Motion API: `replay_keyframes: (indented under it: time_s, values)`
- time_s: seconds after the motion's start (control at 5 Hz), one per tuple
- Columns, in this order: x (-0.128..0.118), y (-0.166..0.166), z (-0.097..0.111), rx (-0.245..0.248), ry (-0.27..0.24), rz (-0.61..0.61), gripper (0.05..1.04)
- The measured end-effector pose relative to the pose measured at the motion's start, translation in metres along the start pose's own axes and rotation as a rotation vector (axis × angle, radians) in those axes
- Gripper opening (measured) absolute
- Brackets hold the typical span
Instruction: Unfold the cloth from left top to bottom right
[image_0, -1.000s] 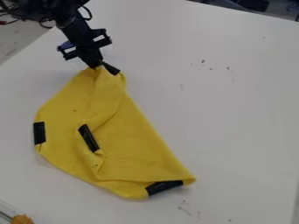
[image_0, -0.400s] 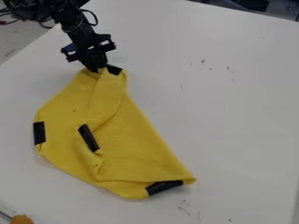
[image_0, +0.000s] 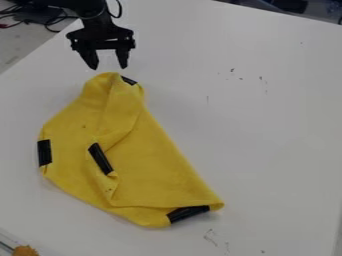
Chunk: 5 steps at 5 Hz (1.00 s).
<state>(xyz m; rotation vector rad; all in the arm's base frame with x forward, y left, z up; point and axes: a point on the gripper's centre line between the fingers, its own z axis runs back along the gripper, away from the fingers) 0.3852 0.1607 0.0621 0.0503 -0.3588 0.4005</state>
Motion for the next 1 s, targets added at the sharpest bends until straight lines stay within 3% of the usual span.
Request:
replay_keyframes:
  time_s: [0.2, 0.4, 0.6, 0.8, 1.0]
  values:
    - [0.002, -0.011, 0.046, 0.072, -0.109, -0.036, 1.004]
    - [-0.016, -0.020, 0.079, 0.084, -0.050, -0.141, 0.999]
    - [-0.050, -0.029, 0.085, 0.082, 0.137, -0.315, 0.999]
    - [-0.078, -0.034, 0.074, 0.049, 0.266, -0.356, 1.000]
    - [-0.089, -0.040, 0.068, 0.045, 0.300, -0.371, 0.999]
